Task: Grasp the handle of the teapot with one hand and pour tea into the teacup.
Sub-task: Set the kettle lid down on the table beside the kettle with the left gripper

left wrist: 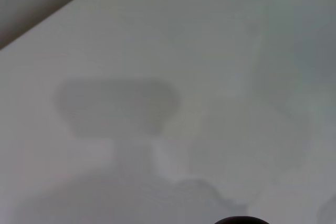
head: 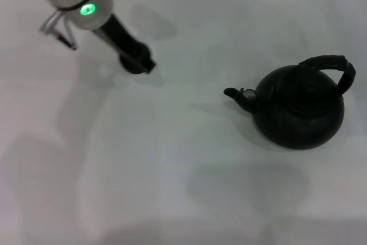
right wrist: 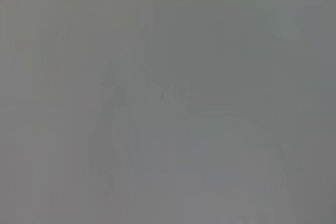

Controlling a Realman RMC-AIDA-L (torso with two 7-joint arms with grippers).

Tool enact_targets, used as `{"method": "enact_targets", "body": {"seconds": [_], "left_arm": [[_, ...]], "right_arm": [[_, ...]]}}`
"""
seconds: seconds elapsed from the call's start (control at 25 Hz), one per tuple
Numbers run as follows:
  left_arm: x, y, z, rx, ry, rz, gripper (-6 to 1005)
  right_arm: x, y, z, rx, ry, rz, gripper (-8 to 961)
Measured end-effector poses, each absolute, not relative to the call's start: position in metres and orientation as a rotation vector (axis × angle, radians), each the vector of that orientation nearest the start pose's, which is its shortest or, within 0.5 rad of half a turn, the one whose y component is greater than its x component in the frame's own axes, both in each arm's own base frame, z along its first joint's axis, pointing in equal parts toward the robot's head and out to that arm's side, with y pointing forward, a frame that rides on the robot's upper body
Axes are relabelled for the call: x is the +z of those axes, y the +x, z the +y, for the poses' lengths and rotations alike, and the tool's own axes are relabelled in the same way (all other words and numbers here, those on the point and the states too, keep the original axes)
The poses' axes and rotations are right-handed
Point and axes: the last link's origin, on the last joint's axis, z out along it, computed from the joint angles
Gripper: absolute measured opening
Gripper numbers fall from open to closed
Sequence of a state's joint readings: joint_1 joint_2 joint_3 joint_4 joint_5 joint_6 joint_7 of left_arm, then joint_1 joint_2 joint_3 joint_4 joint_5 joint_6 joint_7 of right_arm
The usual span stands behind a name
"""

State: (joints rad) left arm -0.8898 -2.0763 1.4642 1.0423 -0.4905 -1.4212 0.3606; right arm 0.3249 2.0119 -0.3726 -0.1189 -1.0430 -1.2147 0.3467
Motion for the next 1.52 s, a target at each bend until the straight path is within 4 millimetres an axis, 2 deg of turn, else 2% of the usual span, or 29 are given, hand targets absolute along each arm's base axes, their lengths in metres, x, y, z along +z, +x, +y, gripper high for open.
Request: {"method": "enact_targets", "body": {"seconds": [0.28, 0.56, 1.24, 1.52], "left_arm": [[-0.066, -0.115, 0.404, 0.528, -2.625, -0.925, 701], [-0.092, -0.105, 0.39, 0.597, -2.71, -0.864, 702], [-0.114, -0.11, 0.376, 0.637, -2.713, -0.893, 702], [-0.121, -0.118, 0.37, 0.661, -2.723, -0.927, 701]], "right_arm": [[0.066, 0.407, 0.289, 0.555, -1.456, 0.569, 873], [0.066, 0.407, 0.289, 0.559, -1.456, 0.566, 874], [0.065, 0.406, 0.289, 0.559, -1.464, 0.564, 873], [0.065, 0.406, 0.288, 0.558, -1.465, 0.566, 873]]}}
